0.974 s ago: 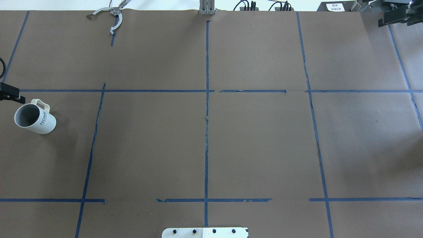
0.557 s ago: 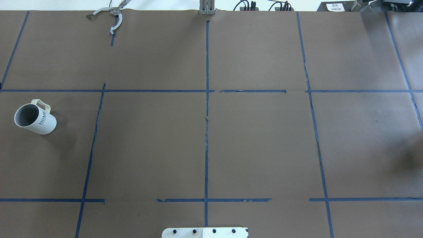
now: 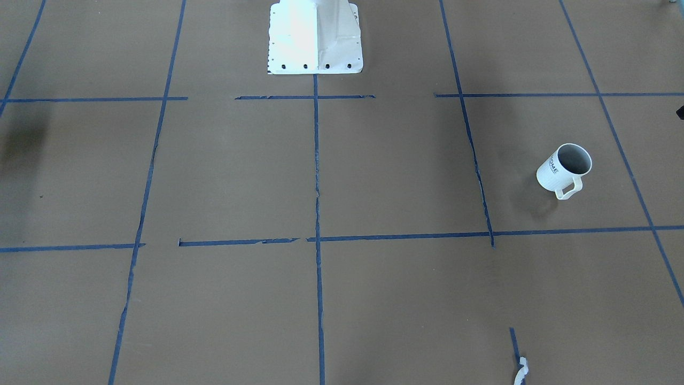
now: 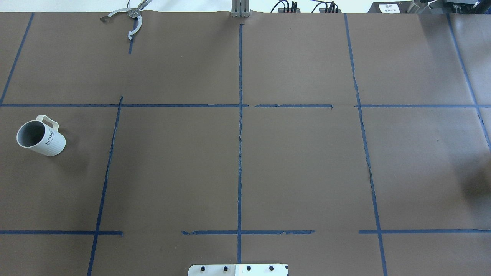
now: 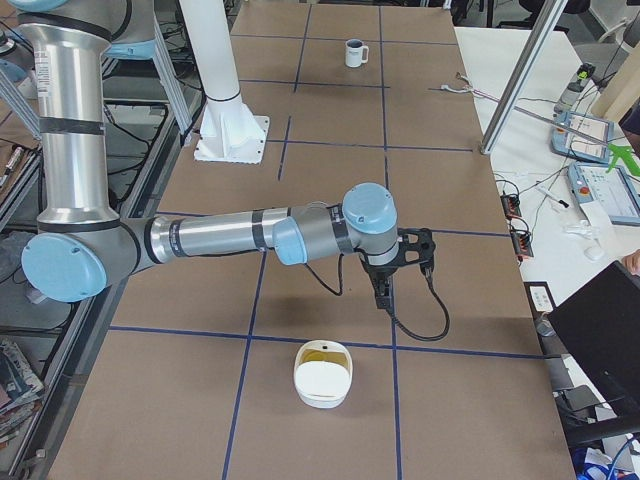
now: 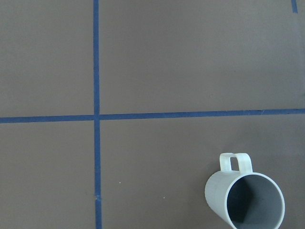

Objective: Left arm hands cup to right arm to dump lemon

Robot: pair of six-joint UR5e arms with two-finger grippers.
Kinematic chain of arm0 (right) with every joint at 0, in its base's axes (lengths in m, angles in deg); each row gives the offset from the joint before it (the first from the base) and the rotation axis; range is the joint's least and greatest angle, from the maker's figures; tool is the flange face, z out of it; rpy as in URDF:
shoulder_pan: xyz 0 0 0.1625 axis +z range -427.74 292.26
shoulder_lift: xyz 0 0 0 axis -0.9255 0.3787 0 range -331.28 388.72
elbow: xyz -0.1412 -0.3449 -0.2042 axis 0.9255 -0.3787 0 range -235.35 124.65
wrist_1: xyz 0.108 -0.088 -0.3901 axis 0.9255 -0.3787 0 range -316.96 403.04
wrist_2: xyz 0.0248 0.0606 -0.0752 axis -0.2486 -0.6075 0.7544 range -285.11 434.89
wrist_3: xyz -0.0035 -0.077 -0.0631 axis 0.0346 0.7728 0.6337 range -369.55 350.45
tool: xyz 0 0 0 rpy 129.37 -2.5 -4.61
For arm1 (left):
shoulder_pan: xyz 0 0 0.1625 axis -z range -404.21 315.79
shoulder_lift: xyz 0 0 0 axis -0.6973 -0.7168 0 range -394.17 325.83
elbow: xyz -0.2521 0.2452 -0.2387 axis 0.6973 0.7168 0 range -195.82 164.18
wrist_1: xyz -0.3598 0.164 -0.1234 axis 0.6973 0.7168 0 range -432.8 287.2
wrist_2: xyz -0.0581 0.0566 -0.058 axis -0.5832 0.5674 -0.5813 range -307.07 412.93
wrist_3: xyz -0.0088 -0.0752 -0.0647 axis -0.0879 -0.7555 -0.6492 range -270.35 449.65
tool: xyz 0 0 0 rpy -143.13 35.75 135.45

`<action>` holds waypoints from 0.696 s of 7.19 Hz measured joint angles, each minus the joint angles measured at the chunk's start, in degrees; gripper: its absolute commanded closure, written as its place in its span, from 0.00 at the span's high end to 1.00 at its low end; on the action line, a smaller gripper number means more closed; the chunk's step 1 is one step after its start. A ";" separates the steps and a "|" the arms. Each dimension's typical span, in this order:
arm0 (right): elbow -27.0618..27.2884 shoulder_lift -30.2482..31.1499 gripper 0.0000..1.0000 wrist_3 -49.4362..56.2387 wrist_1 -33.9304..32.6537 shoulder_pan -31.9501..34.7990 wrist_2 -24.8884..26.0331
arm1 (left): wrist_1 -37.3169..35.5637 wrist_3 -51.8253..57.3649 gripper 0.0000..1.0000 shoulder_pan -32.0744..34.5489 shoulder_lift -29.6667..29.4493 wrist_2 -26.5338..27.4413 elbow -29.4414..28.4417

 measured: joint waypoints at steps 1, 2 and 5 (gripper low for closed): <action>1.42 2.48 1.00 0.02 -0.07 -0.97 0.14 | -5.84 5.21 1.00 1.61 -0.12 -0.11 1.26; 2.29 3.88 1.00 -0.12 -0.10 -2.02 0.19 | -10.94 9.14 1.00 3.05 -0.31 0.06 2.04; 2.58 4.86 1.00 -0.56 0.07 -3.99 0.55 | -17.18 11.51 1.00 3.91 -0.26 0.43 2.61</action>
